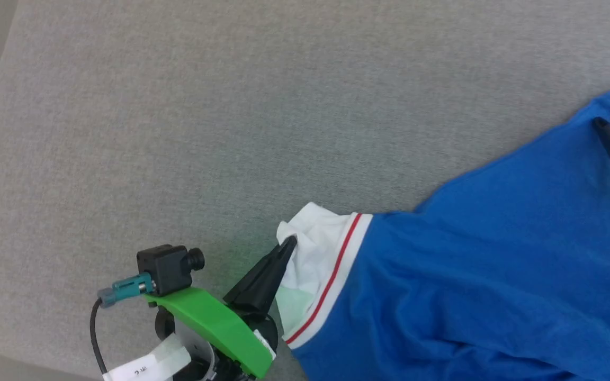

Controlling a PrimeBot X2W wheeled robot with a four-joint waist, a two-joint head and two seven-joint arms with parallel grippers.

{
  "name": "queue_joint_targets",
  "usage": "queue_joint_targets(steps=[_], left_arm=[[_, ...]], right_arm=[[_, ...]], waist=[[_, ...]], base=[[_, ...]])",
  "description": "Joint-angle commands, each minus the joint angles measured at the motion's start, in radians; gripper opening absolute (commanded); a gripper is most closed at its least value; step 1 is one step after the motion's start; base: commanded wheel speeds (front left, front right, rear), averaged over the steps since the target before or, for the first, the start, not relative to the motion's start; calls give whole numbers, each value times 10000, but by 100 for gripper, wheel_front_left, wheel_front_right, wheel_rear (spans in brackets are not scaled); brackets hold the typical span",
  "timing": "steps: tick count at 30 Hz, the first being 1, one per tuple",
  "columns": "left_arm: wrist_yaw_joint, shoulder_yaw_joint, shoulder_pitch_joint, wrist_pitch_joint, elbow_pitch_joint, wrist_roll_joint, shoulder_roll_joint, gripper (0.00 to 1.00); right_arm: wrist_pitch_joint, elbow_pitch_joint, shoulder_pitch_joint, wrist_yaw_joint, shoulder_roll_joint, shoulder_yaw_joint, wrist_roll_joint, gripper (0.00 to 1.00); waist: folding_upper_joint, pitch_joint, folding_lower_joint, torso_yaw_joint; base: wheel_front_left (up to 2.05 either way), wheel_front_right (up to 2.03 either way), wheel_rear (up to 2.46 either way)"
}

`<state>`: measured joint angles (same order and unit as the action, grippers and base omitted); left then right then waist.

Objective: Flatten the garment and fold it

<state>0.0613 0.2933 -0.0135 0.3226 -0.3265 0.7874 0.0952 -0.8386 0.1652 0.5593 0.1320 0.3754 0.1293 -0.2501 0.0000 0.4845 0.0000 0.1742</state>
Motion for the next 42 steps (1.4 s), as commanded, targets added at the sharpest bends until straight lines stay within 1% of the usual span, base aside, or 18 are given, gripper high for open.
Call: queue_joint_targets(steps=[1, 2, 3, 4, 5, 6, 9, 13, 17, 21, 24, 26, 27, 31, 33, 35, 38, 42], left_arm=[[65, -8, 179, -109, 43, 17, -39, 0], [68, -13, 191, -122, 60, 25, -39, 0], [71, -17, 203, -130, 71, 31, -38, 0], [74, -25, 221, -138, 84, 39, -36, 0], [75, -33, 237, -142, 91, 48, -33, 0], [78, -45, 258, -147, 101, 60, -28, 0], [71, -74, 325, -155, 131, 85, -24, 0], [78, -162, 386, -234, 173, 136, -12, 0], [47, -418, 496, -529, 203, 48, 20, 0], [-212, -910, 943, -1014, 291, -414, 107, 0], [-412, -1190, 1473, -1135, 370, -741, 249, 0], [-630, -1411, 1942, -1096, 431, -982, 397, 0], [-806, -1575, 2257, -1097, 466, -1138, 468, 0], [-1298, -1867, 3568, -831, 706, -1832, 888, 0], [-1395, -1886, 4342, -675, 935, -2174, 1127, 0], [-1451, -1872, 5179, -600, 1187, -2416, 1245, 0], [-1495, -1832, 6440, -581, 1652, -2650, 1279, 0], [-1321, -1653, 8078, -482, 2635, -2902, 1414, 0]], right_arm=[[-185, 95, 90, -13, 48, -97, -108, 100], [-322, 120, 78, -13, 85, -142, -204, 100], [-408, 118, 77, -13, 122, -165, -260, 72], [-499, 107, 80, -13, 178, -194, -292, 39], [-565, 98, 82, -13, 222, -213, -298, 17], [-633, 87, 85, -13, 270, -237, -305, 0], [-760, 45, 81, -13, 371, -316, -374, 0], [-263, -192, 168, -13, 444, -482, -421, 0], [803, -407, 255, -13, 360, -604, -472, 0], [2124, -617, 346, -13, -10, -468, -584, 0], [2902, -714, 363, -13, -230, -371, -639, 0], [3306, -778, 395, -13, -345, -285, -650, 0], [3481, -814, 425, -13, -403, -248, -652, 0], [3838, -897, 573, -13, -576, -272, -664, 0], [3904, -914, 694, -13, -666, -329, -681, 0], [3919, -925, 862, -13, -783, -347, -720, 0], [3898, -973, 1207, -13, -917, -448, -737, 0], [3792, -931, 1837, -13, -1021, -786, -654, 0]], waist=[[0, 167, 0, 159], [0, 184, 0, 164], [0, 200, 0, 167], [0, 219, 0, 168], [0, 234, 0, 167], [0, 253, 0, 164], [0, 280, 0, 149], [0, 153, 0, 49], [0, -250, 0, -133], [0, -826, 0, -382], [0, -1345, 0, -577], [0, -1727, 0, -711], [0, -1936, 0, -785], [0, -2684, 0, -1036], [0, -3048, 0, -1149], [0, -3362, 0, -1238], [0, -3736, 0, -1364], [0, -4143, 0, -1565]], base=[[0, 0, 0], [0, 0, 0], [0, 0, 0], [0, 0, 0], [0, 0, 0], [0, 0, 0], [0, 0, 0], [0, 0, 0], [0, 0, 0], [0, 0, 0], [0, 0, 0], [0, 0, 0], [0, 0, 0], [0, 0, 0], [0, 0, 0], [0, 0, 0], [0, 0, 0], [0, 0, 0]])
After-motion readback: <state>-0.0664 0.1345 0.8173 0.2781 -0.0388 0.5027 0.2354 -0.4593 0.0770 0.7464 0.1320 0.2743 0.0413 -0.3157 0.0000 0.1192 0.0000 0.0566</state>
